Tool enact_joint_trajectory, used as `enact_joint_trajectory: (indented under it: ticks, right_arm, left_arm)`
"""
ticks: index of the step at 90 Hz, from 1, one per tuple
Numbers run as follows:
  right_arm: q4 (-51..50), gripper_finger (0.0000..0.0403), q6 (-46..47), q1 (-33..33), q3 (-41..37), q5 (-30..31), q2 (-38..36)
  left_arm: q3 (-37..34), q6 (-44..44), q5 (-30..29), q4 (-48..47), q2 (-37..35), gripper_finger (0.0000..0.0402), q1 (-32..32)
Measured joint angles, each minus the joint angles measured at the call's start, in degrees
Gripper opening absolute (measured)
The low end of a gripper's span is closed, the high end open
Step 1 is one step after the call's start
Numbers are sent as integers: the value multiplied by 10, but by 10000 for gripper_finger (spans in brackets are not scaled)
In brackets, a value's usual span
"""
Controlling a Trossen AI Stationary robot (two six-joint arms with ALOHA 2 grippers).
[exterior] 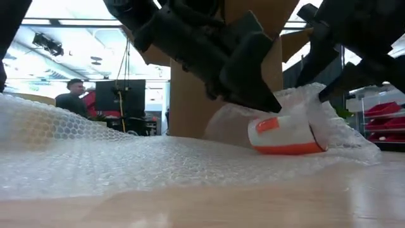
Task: Wrap mug
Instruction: Wrap the orange mug with the bubble wrap
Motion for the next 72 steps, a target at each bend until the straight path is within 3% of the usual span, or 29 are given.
enact_joint_trajectory:
  ticks: [28,49,59,72]
  right_arm:
    - [3,150,35,9,0,0,-4]
    - [16,151,61,21,0,2,-53]
    - [-19,151,127,27,0,1,-86]
    - [-66,151,294,29,-37,-11,-145]
  left_arm:
    - [0,-13,0,-45,0,108,-6]
    - [0,-21,0,-53,0,108,-7]
    - [0,-30,0,-53,0,108,-8]
    - [0,-33,0,-55,0,108,-8]
